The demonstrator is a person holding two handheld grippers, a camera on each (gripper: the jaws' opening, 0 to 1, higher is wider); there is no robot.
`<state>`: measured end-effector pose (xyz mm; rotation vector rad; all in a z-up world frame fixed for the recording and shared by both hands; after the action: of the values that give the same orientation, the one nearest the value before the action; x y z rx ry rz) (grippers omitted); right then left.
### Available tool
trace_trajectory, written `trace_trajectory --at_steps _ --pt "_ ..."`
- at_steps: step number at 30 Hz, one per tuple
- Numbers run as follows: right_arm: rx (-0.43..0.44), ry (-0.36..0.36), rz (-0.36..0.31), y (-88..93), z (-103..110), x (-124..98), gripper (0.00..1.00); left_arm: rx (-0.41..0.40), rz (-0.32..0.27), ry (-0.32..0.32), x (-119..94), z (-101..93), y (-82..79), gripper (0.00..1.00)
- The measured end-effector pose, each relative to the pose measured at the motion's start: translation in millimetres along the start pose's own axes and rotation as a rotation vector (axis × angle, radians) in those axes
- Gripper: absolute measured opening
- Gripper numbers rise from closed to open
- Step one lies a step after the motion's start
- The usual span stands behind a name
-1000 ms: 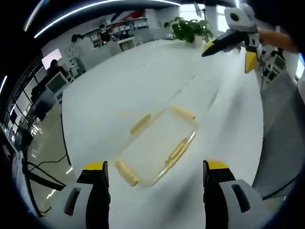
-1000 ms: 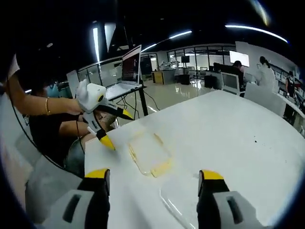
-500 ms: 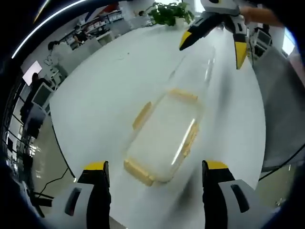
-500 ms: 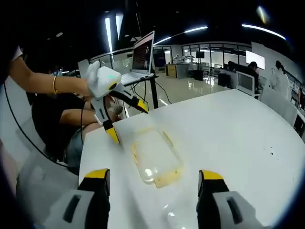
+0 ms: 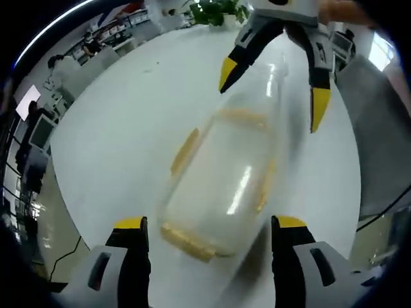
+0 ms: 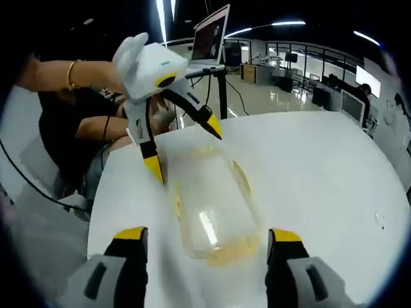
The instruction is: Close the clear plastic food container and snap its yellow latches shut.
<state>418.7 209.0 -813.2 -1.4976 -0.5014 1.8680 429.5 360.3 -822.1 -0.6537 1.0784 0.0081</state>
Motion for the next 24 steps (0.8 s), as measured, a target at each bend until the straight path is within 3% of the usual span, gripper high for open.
trace_trajectory --at_steps 9,14,17,18,19,21,23,24 --pt "0.017 0.015 0.111 2.0 -13.5 20.7 0.77 -0.007 0.05 0.037 15.8 1.0 12.2 0.73" --pt "0.052 0.032 0.153 7.5 -17.9 26.0 0.76 -0.111 0.052 0.059 16.2 -0.7 10.6 0.68" --pt "0.068 0.035 0.192 15.9 -19.0 28.6 0.76 -0.104 0.046 0.046 15.1 -0.2 10.1 0.68" --pt "0.0 0.046 0.18 12.1 -22.5 28.2 0.75 -0.107 0.053 0.043 15.0 -0.5 9.7 0.68" --pt "0.052 0.049 0.192 14.2 -18.7 25.8 0.74 -0.109 0.059 0.041 15.0 -0.9 9.4 0.68" --pt "0.036 0.062 0.195 12.7 -21.0 25.2 0.71 -0.108 0.063 0.042 14.9 -0.8 9.6 0.68" --pt "-0.024 0.081 0.241 14.6 -23.5 22.6 0.68 -0.111 0.059 0.042 14.6 -0.5 10.2 0.68" --pt "-0.012 0.063 0.224 12.8 -20.8 23.5 0.68 -0.113 0.056 0.042 14.7 -0.3 10.7 0.68"
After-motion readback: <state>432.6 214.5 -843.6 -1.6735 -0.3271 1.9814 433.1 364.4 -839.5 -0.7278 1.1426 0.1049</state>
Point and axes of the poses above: the point that each gripper's makers call its tool centre point, and the gripper's own axes: x roughly forward along the fingers, z roughly to its left, y roughly out of its underside, the point moved 5 cm from there along -x, roughly backward along the fingers, and after that the axes turned 14 degrees about -y, right-handed, at the moved point
